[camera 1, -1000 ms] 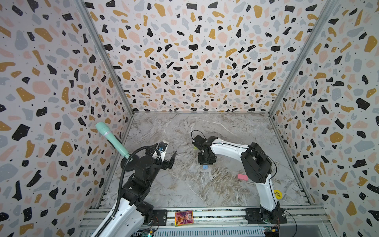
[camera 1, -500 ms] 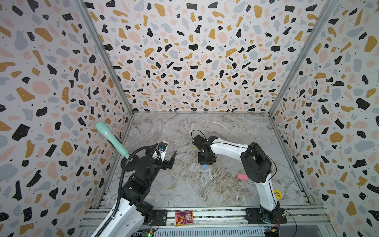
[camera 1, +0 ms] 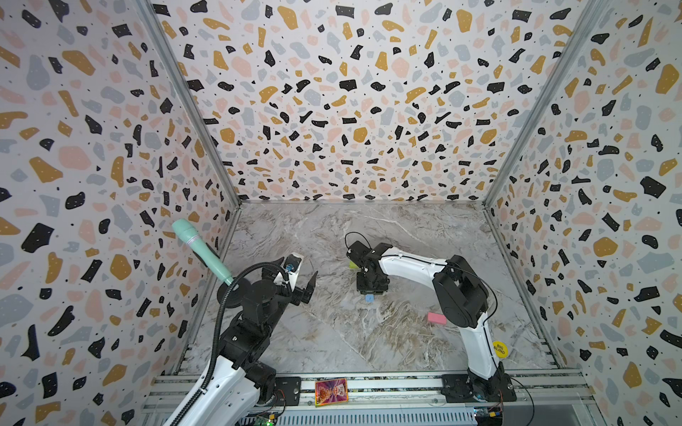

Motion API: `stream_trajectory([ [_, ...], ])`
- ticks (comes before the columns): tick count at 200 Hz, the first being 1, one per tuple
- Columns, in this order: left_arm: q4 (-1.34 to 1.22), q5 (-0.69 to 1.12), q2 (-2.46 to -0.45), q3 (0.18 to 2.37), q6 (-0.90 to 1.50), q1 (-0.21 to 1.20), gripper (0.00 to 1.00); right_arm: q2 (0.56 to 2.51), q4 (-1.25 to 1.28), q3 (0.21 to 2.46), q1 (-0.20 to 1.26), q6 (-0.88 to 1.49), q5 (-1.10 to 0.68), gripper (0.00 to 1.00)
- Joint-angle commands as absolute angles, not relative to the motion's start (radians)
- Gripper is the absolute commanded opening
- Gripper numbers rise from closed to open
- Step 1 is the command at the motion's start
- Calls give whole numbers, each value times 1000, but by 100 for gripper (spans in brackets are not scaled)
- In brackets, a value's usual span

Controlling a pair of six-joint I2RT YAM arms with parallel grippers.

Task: Assemble the letter t with building blocks
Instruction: Assemble the building block at the center of the board.

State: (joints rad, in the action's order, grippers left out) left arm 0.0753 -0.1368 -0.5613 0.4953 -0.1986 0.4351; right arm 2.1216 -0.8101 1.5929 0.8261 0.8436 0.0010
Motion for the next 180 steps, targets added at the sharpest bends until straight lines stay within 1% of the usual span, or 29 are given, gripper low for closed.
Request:
stream_trajectory([
  [1,41,-137,-554,495,-210,439,99,2175,-808,1593,816,832,40,29],
  [180,44,-140,-552,494,-208,440,99,2191,-809,1608,807,822,52,30],
])
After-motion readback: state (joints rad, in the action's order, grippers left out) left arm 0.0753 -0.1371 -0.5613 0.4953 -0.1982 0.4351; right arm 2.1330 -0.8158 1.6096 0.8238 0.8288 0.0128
